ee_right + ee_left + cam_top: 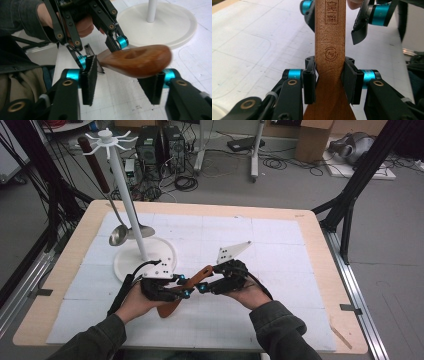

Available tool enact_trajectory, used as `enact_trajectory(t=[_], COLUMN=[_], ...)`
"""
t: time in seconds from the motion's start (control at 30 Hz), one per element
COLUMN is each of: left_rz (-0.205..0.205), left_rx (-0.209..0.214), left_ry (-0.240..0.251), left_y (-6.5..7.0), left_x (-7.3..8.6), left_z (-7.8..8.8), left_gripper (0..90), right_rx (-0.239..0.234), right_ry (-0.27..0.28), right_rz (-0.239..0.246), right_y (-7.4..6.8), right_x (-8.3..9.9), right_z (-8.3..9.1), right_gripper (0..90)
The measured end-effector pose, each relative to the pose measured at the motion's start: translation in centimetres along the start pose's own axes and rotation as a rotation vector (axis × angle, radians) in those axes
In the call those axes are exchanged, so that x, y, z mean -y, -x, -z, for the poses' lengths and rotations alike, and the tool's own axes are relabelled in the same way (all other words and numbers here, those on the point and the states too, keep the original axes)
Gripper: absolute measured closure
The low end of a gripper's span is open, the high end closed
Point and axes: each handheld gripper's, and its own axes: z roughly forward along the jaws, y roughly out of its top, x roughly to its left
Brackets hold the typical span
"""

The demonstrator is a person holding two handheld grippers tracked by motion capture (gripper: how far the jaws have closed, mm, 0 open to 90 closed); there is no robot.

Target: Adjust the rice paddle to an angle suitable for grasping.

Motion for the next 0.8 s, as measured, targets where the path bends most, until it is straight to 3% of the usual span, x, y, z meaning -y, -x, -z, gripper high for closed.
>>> enact_trajectory(t=[0.3, 0.47, 0.8], left_rz=[0.000, 0.014, 0.027], left_rx=[-0.001, 0.035, 0.048], left_ry=[0.001, 0.005, 0.039], left_y=[0.0, -0.1, -0.1], left_x=[-0.1, -0.1, -0.2], left_z=[0.2, 0.5, 1.1], left_gripper=[64.9, 62.6, 69.7], right_rx=[-0.010, -0.014, -0.045], right_ry=[0.019, 0.019, 0.052], right_rz=[-0.021, -0.017, -0.019], right_y=[0.3, 0.3, 0.3], right_x=[-0.1, -0.1, -0.4], right_z=[0.2, 0.3, 0.5], right_gripper=[64.1, 68.0, 72.7])
